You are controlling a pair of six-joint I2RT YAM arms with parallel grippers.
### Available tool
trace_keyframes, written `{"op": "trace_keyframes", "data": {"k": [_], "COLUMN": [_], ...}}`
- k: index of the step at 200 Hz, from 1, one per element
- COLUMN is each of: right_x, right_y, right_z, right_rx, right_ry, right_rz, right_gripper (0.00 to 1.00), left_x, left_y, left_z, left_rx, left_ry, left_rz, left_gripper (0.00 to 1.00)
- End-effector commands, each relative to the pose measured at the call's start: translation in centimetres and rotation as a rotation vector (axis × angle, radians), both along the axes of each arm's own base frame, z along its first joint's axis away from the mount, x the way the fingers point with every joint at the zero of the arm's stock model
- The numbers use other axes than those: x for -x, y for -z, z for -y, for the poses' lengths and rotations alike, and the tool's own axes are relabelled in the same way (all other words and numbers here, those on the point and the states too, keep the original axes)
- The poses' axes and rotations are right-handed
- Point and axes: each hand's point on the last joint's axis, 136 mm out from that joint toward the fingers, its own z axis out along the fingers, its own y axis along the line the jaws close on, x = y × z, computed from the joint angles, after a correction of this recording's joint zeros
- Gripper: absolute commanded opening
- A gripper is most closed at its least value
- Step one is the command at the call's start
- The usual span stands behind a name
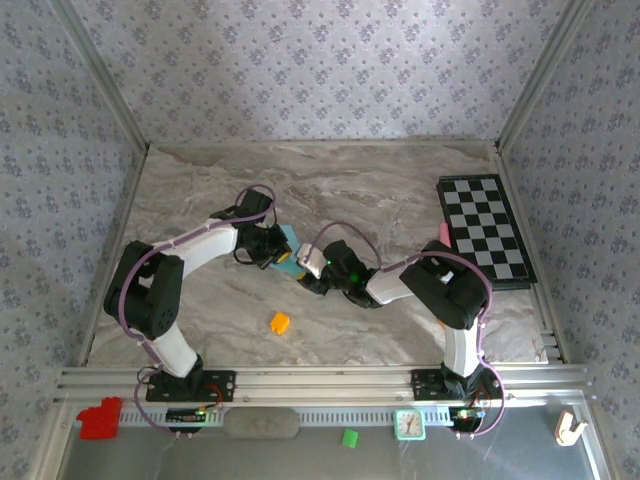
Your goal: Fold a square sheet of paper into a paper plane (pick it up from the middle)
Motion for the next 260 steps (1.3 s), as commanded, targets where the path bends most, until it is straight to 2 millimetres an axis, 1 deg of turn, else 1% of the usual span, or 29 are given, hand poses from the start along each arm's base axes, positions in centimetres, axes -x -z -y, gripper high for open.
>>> {"op": "trace_keyframes", "data": {"k": [1, 15, 32, 56, 75, 86, 96, 110, 125, 144, 175, 200, 227, 260], "right_x": [-0.7, -0.5, -0.2, 0.3, 0.6, 0.7, 0.7, 0.9, 1.0, 1.3, 1.5, 1.7, 1.8, 2.2], "right_y": [-0.6, -0.4, 0.1, 0.6, 0.7, 0.7, 0.8, 0.8, 1.0, 1.4, 1.7, 1.8, 2.1, 2.5], "right_z": [-1.0, -0.9, -0.6, -0.2, -0.3, -0.4, -0.4, -0.5, -0.4, -0.4, -0.6, -0.5, -0.5, -0.3], "right_rx": [-0.017, -0.012, -0.002, 0.004, 0.0, -0.001, -0.001, -0.004, -0.004, -0.009, -0.012, -0.02, -0.032, -0.037], "right_ry": [-0.002, -0.003, -0.008, -0.013, -0.021, -0.024, -0.024, -0.026, -0.021, -0.016, -0.002, 0.024, 0.066, 0.115], "right_rz": [0.028, 0.027, 0.016, -0.004, -0.02, -0.027, -0.039, -0.056, -0.082, -0.115, -0.176, -0.225, -0.289, -0.366], "right_gripper": [0.34, 0.28, 0.24, 0.21, 0.18, 0.17, 0.15, 0.15, 0.14, 0.13, 0.12, 0.12, 0.11, 0.11], "left_x": [0.4, 0.2, -0.2, -1.0, -1.6, -1.9, -2.0, -1.7, -1.0, 0.1, 2.0, 3.4, 4.0, 3.7], "left_y": [-0.6, -0.9, -1.7, -3.2, -4.4, -4.9, -5.3, -5.6, -5.7, -5.2, -2.9, -1.0, 0.3, 1.6], "left_z": [0.2, 0.2, 0.3, -0.1, -1.4, -2.4, -3.5, -4.9, -5.9, -6.1, -5.2, -4.5, -3.8, -3.4], "left_rx": [0.009, 0.008, 0.011, 0.013, 0.019, 0.027, 0.035, 0.04, 0.044, 0.064, 0.122, 0.115, 0.106, 0.093], "left_ry": [-0.001, -0.002, 0.001, -0.012, -0.049, -0.081, -0.113, -0.153, -0.181, -0.192, -0.177, -0.148, -0.119, -0.097], "left_rz": [0.006, 0.02, 0.046, 0.096, 0.144, 0.171, 0.192, 0.217, 0.235, 0.239, 0.194, 0.153, 0.128, 0.109], "left_gripper": [0.07, 0.08, 0.11, 0.22, 0.33, 0.38, 0.42, 0.43, 0.43, 0.4, 0.28, 0.23, 0.21, 0.18]}}
